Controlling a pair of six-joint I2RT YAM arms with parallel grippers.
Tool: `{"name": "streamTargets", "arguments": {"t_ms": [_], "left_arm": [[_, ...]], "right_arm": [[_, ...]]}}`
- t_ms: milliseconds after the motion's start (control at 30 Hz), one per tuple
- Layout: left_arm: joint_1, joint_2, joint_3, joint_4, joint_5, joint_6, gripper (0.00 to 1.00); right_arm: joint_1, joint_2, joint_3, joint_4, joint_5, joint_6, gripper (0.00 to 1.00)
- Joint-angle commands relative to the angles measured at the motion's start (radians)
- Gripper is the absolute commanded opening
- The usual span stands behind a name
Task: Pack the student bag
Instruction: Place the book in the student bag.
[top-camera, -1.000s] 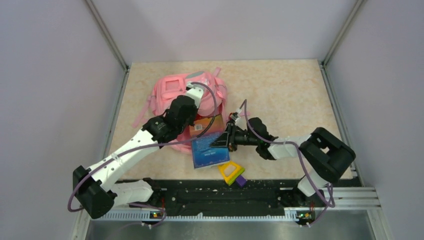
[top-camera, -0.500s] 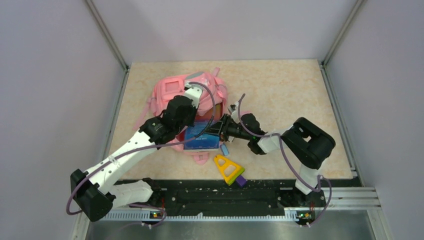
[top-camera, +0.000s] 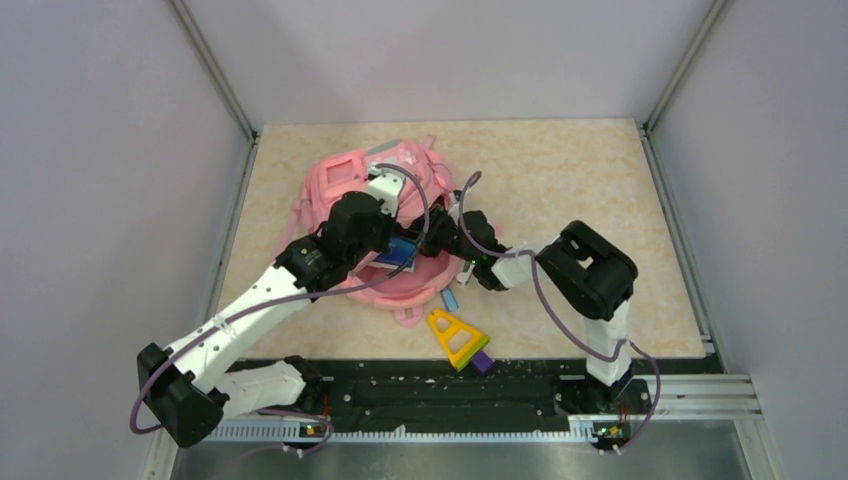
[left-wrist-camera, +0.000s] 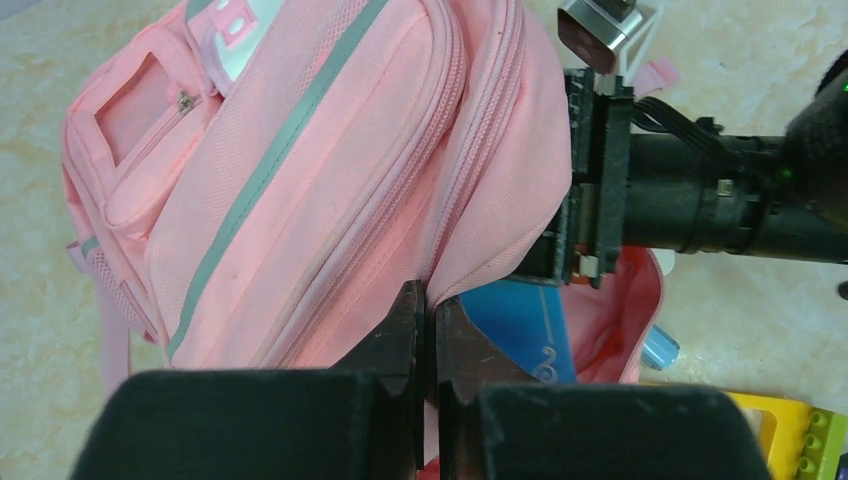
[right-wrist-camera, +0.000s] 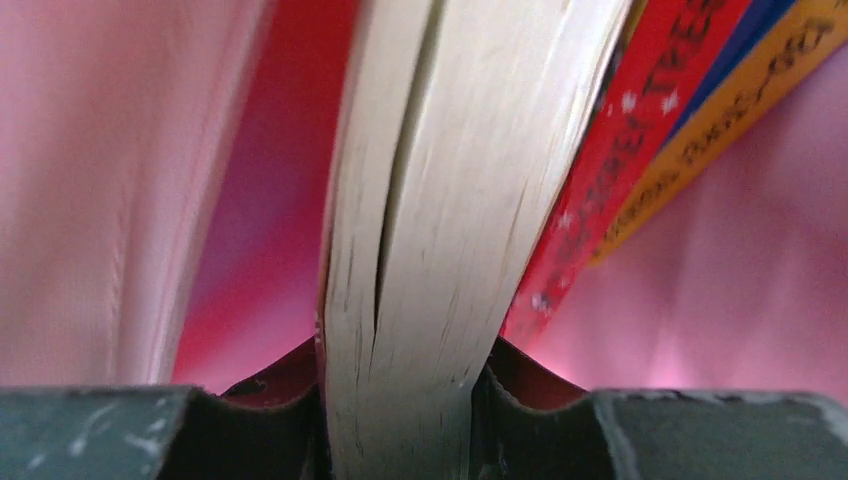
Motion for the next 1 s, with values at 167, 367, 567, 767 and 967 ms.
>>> {"name": "streamTargets", "arguments": {"t_ms": [167, 367, 567, 767, 967], "left_arm": [[-0.009, -0.066, 0.023, 0.148, 0.101, -0.062, 0.00], [-0.008, -0.057, 0.022, 0.146, 0.113, -0.073, 0.00], [0.013, -0.059, 0.027, 0.132, 0.088, -0.080, 0.00], [0.043, -0.076, 0.026, 0.128, 0.086, -0.086, 0.00], [0.053, -0.076, 0.028, 0.122, 0.085, -0.090, 0.00]], "right_arm": [[-0.013, 0.154, 0.241, 0.361, 0.318, -0.087, 0.00], [-0.011, 0.150, 0.311, 0.232, 0.381, -0.202, 0.17], [-0.007, 0.066, 0.232, 0.122, 0.368, -0.270, 0.56], [-0.007, -0.046, 0.113, 0.040, 0.319, -0.372, 0.68], [-0.006, -0.162, 0.049, -0.159, 0.276, -0.464, 0.71]]}}
